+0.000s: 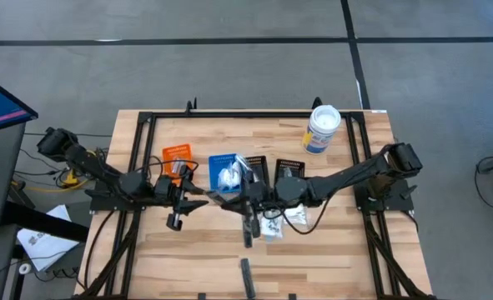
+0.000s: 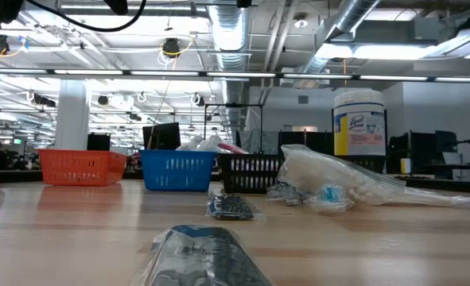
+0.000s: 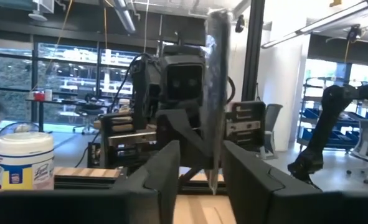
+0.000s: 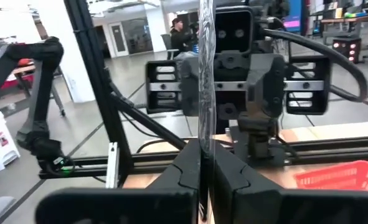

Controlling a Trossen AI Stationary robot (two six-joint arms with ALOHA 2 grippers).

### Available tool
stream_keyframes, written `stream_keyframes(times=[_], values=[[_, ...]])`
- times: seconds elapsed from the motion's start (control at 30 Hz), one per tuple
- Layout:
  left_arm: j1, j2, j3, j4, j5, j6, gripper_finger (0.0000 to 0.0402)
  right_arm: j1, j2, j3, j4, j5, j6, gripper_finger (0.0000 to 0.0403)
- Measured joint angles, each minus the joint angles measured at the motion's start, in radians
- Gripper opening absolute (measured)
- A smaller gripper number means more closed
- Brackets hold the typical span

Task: Pick & Place Travel size toiletries
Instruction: Put the black comb into the right black bin

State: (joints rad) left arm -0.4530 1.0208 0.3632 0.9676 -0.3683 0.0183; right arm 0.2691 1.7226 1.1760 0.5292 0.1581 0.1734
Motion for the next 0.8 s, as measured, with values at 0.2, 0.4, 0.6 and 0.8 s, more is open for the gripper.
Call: stream_keyframes(times=[0.2, 0.4, 0.6, 0.8], values=[[0.0, 0.0, 0.0, 0.013, -0.001, -0.005, 0.0181, -0.02, 0.0, 0.0, -0.051, 0.027, 0.015, 0.0006], [0.001, 0.0, 0.0, 0.014, -0.032, -0.008, 0.0217, -0.039, 0.0, 0.0, -0.081, 0.031, 0.037, 0.0005], [0.006, 0.0, 0.0, 0.014, -0.06, -0.008, 0.0218, -0.037, 0.0, 0.0, -0.085, 0.027, 0.037, 0.0004], [0.04, 0.0, 0.0, 0.018, -0.059, -0.008, 0.021, -0.038, 0.0, 0.0, -0.092, 0.026, 0.037, 0.0005]])
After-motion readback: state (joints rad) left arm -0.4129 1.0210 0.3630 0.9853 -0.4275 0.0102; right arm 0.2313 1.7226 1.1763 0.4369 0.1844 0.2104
